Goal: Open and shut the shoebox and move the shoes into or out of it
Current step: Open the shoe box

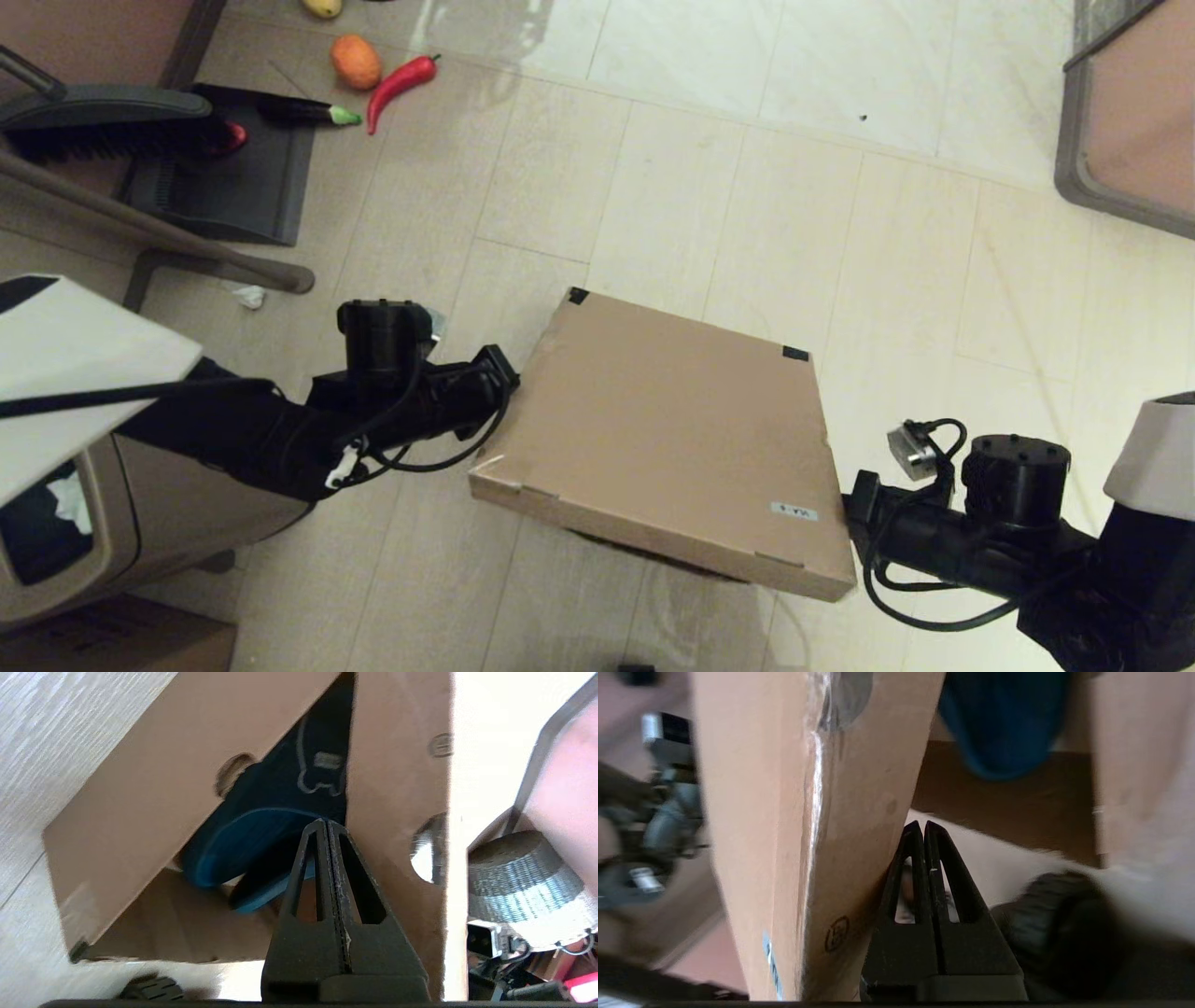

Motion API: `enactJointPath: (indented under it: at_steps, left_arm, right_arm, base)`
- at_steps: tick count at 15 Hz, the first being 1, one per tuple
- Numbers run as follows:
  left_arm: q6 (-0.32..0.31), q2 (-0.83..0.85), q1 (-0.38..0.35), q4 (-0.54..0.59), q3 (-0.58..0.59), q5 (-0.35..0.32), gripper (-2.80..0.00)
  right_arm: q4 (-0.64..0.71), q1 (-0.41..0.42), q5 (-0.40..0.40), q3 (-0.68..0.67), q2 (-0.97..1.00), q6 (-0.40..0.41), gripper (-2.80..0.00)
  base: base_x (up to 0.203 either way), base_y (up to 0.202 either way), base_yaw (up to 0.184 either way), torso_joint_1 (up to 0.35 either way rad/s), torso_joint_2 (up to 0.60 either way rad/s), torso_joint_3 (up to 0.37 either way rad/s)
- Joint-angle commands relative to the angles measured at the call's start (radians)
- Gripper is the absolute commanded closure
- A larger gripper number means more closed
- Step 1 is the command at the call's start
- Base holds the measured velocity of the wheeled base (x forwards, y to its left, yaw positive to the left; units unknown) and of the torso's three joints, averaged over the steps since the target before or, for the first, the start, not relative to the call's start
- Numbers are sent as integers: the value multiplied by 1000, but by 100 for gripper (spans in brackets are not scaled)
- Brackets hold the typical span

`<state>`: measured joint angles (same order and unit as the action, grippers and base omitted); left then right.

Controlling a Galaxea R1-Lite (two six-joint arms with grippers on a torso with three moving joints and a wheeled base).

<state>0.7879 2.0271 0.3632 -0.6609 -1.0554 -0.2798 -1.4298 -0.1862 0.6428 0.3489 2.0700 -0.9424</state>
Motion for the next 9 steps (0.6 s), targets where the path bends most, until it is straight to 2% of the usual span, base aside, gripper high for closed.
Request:
enactJointPath:
  at_steps: [1,4,9]
  left_arm:
    - [5,-29,2,5,-3,-2,0]
    - [17,-44,5,21,-5,-2,0]
    - [25,-48,5,21,-9,-1,0]
  right_arm:
    - [-55,0,6,-37,-4,-39,0]
    - [-100,1,28,-92,-15,-154,0]
    - [-100,28,102,-110,-36,-162,0]
  base:
    - [0,0,0,0,0,0]
    - [0,0,0,0,0,0]
    - [0,0,0,0,0,0]
